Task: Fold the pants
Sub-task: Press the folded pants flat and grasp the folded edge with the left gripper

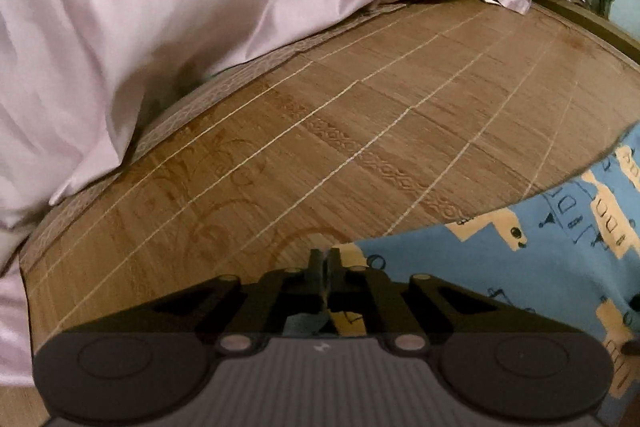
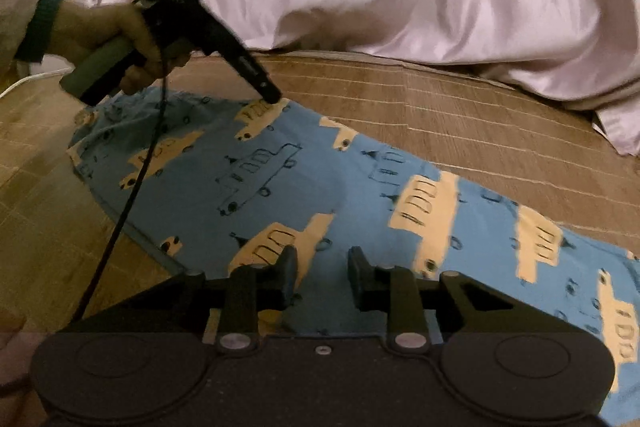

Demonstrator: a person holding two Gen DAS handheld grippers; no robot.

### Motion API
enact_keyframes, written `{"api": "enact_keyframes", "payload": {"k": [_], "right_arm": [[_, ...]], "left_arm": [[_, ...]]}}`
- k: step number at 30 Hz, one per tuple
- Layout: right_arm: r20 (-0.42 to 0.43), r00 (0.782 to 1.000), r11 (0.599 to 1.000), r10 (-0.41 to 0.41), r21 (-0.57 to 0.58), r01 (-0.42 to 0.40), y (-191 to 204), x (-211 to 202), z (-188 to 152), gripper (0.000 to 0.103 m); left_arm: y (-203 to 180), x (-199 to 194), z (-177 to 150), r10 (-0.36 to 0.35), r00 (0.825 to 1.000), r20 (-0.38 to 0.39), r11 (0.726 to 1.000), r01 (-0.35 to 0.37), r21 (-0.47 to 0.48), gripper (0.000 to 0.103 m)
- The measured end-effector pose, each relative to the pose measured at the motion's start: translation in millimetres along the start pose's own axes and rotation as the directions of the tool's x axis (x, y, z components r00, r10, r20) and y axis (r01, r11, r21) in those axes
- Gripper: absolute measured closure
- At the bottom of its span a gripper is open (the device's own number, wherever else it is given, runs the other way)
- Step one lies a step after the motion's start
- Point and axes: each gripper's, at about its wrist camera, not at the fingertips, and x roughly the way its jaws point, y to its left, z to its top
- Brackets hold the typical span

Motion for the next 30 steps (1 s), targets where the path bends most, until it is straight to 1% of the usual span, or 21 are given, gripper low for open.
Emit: {"api": "enact_keyframes", "payload": {"k": [1, 2, 3, 4, 5, 6, 7, 8, 10, 11, 13, 15, 18, 20, 21, 24, 25, 27, 28, 29, 30], "right_arm": [[0.002, 1.000, 0.999, -0.030, 0.019, 0.030, -4.9, -6.6, 0.5, 0.055], [0.005, 0.997, 0.996, -0.079, 0.049, 0.079, -12.5, -14.8, 0.7, 0.045], [0.003, 0.991, 0.987, -0.132, 0.088, 0.131, -21.1, -22.1, 0.7, 0.028], [-0.009, 0.980, 0.970, -0.197, 0.143, 0.196, -32.6, -30.1, 0.6, 0.023], [-0.032, 0.962, 0.939, -0.273, 0.207, 0.273, -46.8, -38.9, -0.6, 0.018], [-0.056, 0.941, 0.904, -0.335, 0.264, 0.337, -60.1, -46.7, -4.0, 0.018], [-0.088, 0.914, 0.855, -0.395, 0.328, 0.401, -74.6, -55.6, -8.5, 0.018], [-0.123, 0.889, 0.799, -0.442, 0.396, 0.452, -89.9, -64.7, -15.1, 0.018], [-0.158, 0.865, 0.720, -0.476, 0.495, 0.487, -113.7, -80.1, -30.3, 0.020], [-0.163, 0.856, 0.686, -0.491, 0.534, 0.495, -123.9, -87.5, -37.9, 0.022], [-0.161, 0.845, 0.647, -0.510, 0.576, 0.500, -138.3, -98.2, -51.3, 0.025], [-0.164, 0.852, 0.631, -0.497, 0.606, 0.485, -149.7, -102.2, -64.0, 0.031], [-0.164, 0.860, 0.603, -0.483, 0.650, 0.463, -162.1, -104.1, -77.2, 0.040], [-0.148, 0.867, 0.604, -0.476, 0.661, 0.445, -166.7, -103.5, -80.1, 0.043], [-0.140, 0.869, 0.613, -0.474, 0.657, 0.440, -168.1, -101.4, -80.2, 0.045], [-0.135, 0.878, 0.638, -0.459, 0.638, 0.431, -170.1, -96.0, -80.7, 0.050], [-0.146, 0.883, 0.641, -0.446, 0.637, 0.429, -169.6, -90.7, -80.1, 0.051], [-0.151, 0.878, 0.656, -0.455, 0.610, 0.445, -166.7, -87.3, -77.8, 0.054], [-0.150, 0.880, 0.669, -0.452, 0.595, 0.445, -165.1, -85.5, -76.4, 0.062], [-0.142, 0.888, 0.683, -0.437, 0.591, 0.430, -163.8, -84.1, -75.5, 0.067], [-0.136, 0.896, 0.691, -0.422, 0.591, 0.416, -163.0, -83.3, -74.8, 0.077]], "left_arm": [[-3.9, -4.2, -0.9, 0.017, 1.000, 0.016, 1.000, -0.018, 0.010, 0.097], [-9.2, -10.7, -3.4, 0.040, 0.998, 0.041, 0.999, -0.041, 0.021, 0.080], [-15.3, -18.1, -6.5, 0.059, 0.996, 0.071, 0.998, -0.061, 0.027, 0.068], [-21.1, -26.4, -10.3, 0.066, 0.992, 0.106, 0.997, -0.069, 0.025, 0.053], [-27.3, -34.3, -13.6, 0.057, 0.989, 0.135, 0.998, -0.060, 0.024, 0.045], [-36.7, -41.1, -15.3, 0.024, 0.987, 0.157, 0.999, -0.030, 0.035, 0.042], [-46.9, -45.3, -15.2, -0.011, 0.985, 0.171, 0.998, 0.001, 0.057, 0.038], [-59.7, -48.7, -13.4, -0.054, 0.982, 0.184, 0.995, 0.038, 0.088, 0.031], [-86.3, -53.2, -7.2, -0.140, 0.970, 0.197, 0.983, 0.113, 0.142, 0.019], [-101.0, -54.1, -3.5, -0.183, 0.962, 0.201, 0.975, 0.151, 0.166, 0.016], [-135.0, -53.0, 5.1, -0.275, 0.944, 0.185, 0.947, 0.232, 0.224, 0.016], [-169.5, -49.2, 9.9, -0.344, 0.926, 0.154, 0.914, 0.292, 0.283, 0.016], [-209.9, -42.0, 11.3, -0.417, 0.899, 0.129, 0.867, 0.352, 0.353, 0.017], [-229.8, -36.1, 7.8, -0.433, 0.893, 0.120, 0.852, 0.363, 0.378, 0.017], [-238.2, -31.6, 7.2, -0.433, 0.895, 0.108, 0.847, 0.363, 0.387, 0.017], [-255.7, -16.3, 3.8, -0.383, 0.922, 0.060, 0.856, 0.330, 0.398, 0.023], [-257.1, -12.8, 1.9, -0.375, 0.926, 0.053, 0.859, 0.325, 0.395, 0.024], [-255.6, -9.3, -2.4, -0.375, 0.925, 0.060, 0.865, 0.326, 0.381, 0.022], [-253.8, -7.8, -2.7, -0.374, 0.925, 0.061, 0.871, 0.328, 0.366, 0.020], [-251.8, -7.7, -3.3, -0.378, 0.924, 0.059, 0.875, 0.335, 0.350, 0.020], [-249.6, -6.8, -3.5, -0.383, 0.922, 0.056, 0.877, 0.344, 0.335, 0.020]]}}
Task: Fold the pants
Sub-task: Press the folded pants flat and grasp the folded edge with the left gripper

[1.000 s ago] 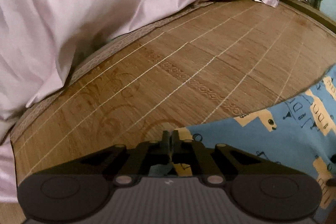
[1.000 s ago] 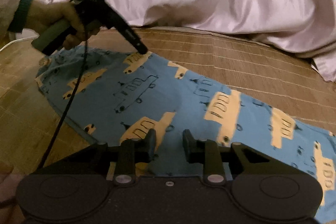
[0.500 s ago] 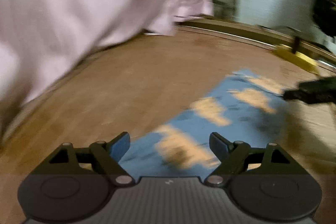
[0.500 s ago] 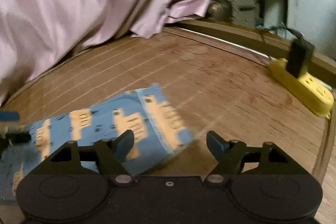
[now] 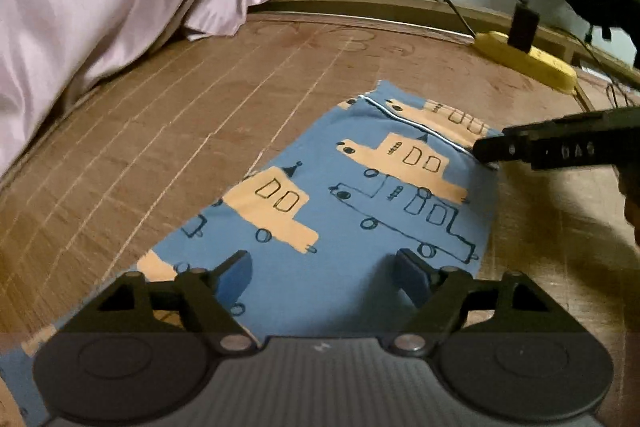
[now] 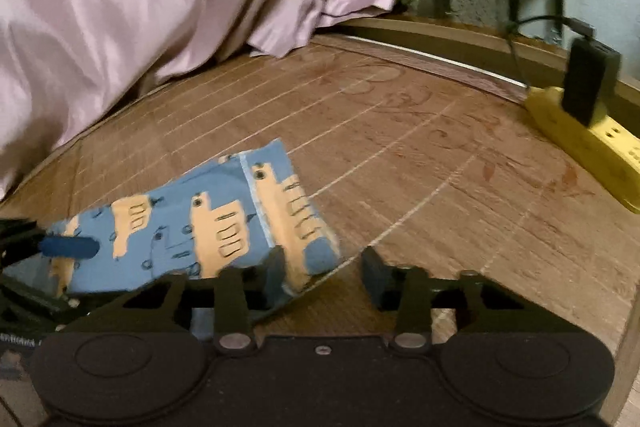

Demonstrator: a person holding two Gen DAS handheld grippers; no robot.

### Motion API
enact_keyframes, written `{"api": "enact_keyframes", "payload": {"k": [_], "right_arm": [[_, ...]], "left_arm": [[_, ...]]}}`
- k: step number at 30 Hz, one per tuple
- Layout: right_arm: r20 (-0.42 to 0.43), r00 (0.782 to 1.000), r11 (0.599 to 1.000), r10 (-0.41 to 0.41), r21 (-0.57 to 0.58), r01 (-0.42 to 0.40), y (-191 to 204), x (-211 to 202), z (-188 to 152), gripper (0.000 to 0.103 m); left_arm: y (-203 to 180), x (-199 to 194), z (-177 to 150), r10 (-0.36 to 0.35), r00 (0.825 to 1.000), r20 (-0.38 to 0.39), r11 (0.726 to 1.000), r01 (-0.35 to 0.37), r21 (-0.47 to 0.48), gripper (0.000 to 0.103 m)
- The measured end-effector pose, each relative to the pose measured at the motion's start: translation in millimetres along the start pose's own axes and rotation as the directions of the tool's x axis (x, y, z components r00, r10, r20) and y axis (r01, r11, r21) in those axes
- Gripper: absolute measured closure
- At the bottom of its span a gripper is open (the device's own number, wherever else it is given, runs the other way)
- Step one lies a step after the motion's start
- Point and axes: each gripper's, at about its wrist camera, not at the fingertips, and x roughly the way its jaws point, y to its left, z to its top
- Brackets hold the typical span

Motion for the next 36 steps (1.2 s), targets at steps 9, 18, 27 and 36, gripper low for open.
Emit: {"api": "enact_keyframes", "payload": {"k": [9, 18, 27, 36], "right_arm": [[0.126, 0.990, 0.993, 0.065, -0.109, -0.051, 21.6, -25.0, 2.6, 0.093], [0.118, 0.989, 0.907, 0.085, -0.420, -0.028, 74.2, -31.5, -17.0, 0.092], [0.060, 0.995, 0.992, -0.080, -0.094, 0.085, 7.7, -3.6, 5.5, 0.053], [0.064, 0.998, 0.995, 0.023, -0.097, -0.016, 19.2, 0.6, 5.5, 0.088]], "left_arm": [[22.9, -9.0, 9.7, -0.098, 0.995, 0.022, 0.984, 0.100, -0.144, 0.020], [113.7, -17.2, 28.3, -0.322, 0.939, 0.120, 0.750, 0.331, -0.572, 0.019], [82.0, 0.5, 40.0, -0.382, 0.924, 0.011, 0.771, 0.326, -0.547, 0.019], [57.1, 3.1, 27.8, -0.350, 0.934, -0.076, 0.834, 0.274, -0.479, 0.018]]}}
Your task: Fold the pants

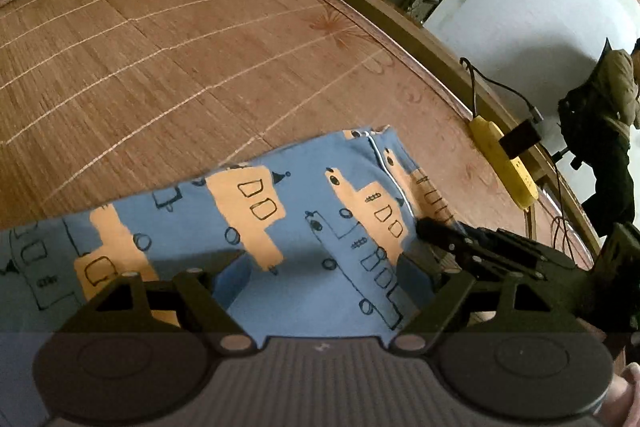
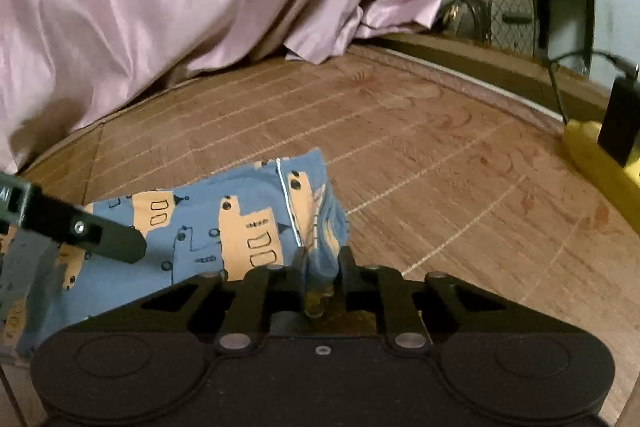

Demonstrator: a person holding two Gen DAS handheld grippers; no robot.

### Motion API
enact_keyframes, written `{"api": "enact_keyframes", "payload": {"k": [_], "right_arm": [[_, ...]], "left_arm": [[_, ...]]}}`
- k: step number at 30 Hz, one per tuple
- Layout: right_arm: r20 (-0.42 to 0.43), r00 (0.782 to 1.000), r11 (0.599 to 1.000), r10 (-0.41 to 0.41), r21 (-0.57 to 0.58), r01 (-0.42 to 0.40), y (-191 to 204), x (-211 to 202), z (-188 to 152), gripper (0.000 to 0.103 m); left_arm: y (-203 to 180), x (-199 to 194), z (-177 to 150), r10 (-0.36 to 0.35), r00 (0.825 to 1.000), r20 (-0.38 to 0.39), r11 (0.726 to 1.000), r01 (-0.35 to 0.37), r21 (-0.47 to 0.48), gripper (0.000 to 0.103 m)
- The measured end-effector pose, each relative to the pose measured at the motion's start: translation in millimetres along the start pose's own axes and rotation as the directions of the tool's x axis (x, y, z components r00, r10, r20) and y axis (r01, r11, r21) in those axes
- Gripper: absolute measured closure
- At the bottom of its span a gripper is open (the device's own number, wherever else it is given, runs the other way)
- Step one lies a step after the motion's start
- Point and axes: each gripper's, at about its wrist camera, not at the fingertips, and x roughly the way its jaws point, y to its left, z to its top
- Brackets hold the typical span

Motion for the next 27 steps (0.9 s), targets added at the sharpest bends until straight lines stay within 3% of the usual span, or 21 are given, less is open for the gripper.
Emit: {"api": "enact_keyframes", "payload": {"k": [3, 6, 12, 14, 17, 21, 25, 27], "right_arm": [[0.093, 0.996, 0.992, 0.013, -0.126, -0.001, 20.2, -22.8, 3.0, 0.089], [0.166, 0.985, 0.932, 0.052, -0.362, 0.011, 59.4, -40.3, -1.8, 0.089], [0.103, 0.983, 0.703, 0.152, -0.710, -0.034, 132.5, -53.9, -40.3, 0.089], [0.069, 0.983, 0.632, 0.171, -0.773, -0.056, 150.2, -53.4, -54.0, 0.088], [0.050, 0.985, 0.569, 0.166, -0.820, -0.055, 165.0, -50.8, -63.6, 0.088], [0.037, 0.986, 0.569, 0.163, -0.820, -0.063, 168.4, -49.6, -63.1, 0.085], [0.017, 0.987, 0.597, 0.162, -0.798, -0.085, 165.4, -49.4, -60.2, 0.064], [0.011, 0.986, 0.618, 0.166, -0.780, -0.095, 163.5, -48.5, -61.6, 0.064]], "left_arm": [[8.0, -11.8, 3.0, -0.047, 0.998, 0.030, 0.996, 0.049, -0.068, 0.018], [23.0, -29.0, 9.2, -0.112, 0.989, 0.091, 0.980, 0.126, -0.157, 0.017], [51.7, -53.7, 7.4, -0.212, 0.967, 0.142, 0.935, 0.243, -0.258, 0.011], [61.2, -55.1, 2.5, -0.204, 0.969, 0.142, 0.928, 0.238, -0.287, 0.011], [73.5, -51.7, -5.2, -0.166, 0.979, 0.122, 0.929, 0.196, -0.313, 0.011], [84.7, -43.4, -14.0, -0.147, 0.984, 0.096, 0.923, 0.172, -0.343, 0.011], [83.8, -38.2, -14.2, -0.105, 0.991, 0.086, 0.930, 0.128, -0.345, 0.017], [79.5, -38.3, -12.0, -0.074, 0.994, 0.079, 0.938, 0.097, -0.332, 0.019]]}}
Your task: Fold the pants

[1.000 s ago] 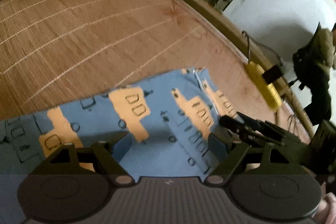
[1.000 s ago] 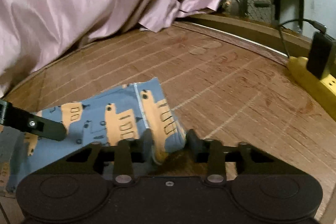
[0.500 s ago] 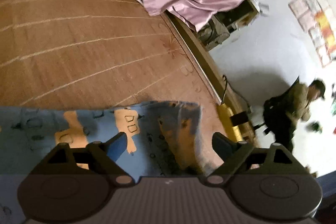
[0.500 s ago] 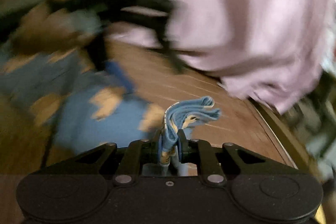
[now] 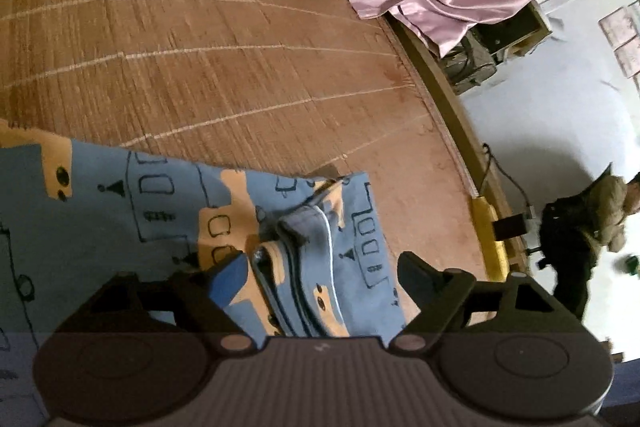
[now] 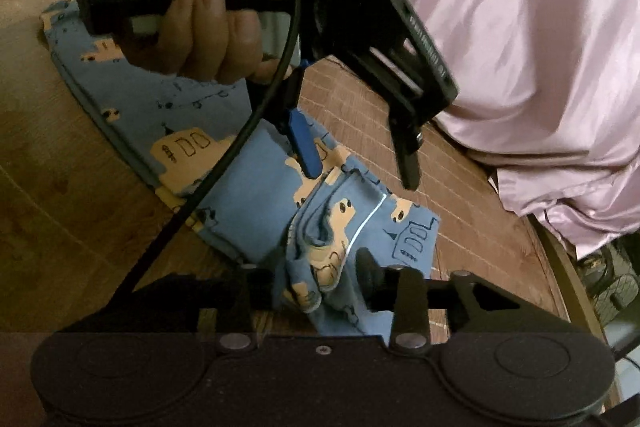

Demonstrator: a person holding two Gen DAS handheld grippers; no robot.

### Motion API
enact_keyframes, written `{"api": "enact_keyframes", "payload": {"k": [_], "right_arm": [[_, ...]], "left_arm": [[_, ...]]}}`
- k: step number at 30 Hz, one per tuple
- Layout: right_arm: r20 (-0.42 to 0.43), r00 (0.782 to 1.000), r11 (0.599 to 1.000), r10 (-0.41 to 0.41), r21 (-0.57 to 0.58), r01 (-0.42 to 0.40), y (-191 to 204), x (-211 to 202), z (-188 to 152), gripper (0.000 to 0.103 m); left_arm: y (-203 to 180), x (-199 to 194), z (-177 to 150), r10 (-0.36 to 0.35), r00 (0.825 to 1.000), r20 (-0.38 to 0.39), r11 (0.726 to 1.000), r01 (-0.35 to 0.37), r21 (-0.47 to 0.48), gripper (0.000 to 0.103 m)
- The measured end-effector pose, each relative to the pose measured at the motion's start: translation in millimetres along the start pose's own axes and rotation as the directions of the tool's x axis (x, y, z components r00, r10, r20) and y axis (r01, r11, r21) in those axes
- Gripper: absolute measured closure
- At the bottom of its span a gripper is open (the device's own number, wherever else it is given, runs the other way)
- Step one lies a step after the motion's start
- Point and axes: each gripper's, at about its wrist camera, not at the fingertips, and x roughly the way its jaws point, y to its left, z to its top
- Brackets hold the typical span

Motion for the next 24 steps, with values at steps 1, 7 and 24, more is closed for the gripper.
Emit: {"api": "enact_keyframes", "payload": {"k": [1, 7, 24], "right_arm": [[-0.004, 1.000, 1.000, 0.009, 0.025, -0.008, -2.4, 0.0, -0.2, 0.064], [0.001, 0.999, 0.994, 0.044, 0.101, -0.044, -3.2, -1.5, -2.3, 0.088], [0.055, 0.998, 0.997, 0.042, 0.056, -0.046, 15.1, -12.5, 20.6, 0.091]], "left_arm": [[-3.9, 1.3, 0.6, 0.021, 1.000, 0.001, 1.000, -0.021, 0.015, 0.021], [-16.2, 4.9, -0.2, 0.167, 0.986, 0.026, 0.984, -0.168, 0.058, 0.073], [-1.8, -40.5, -1.0, 0.119, 0.991, 0.056, 0.990, -0.123, 0.074, 0.081]]}}
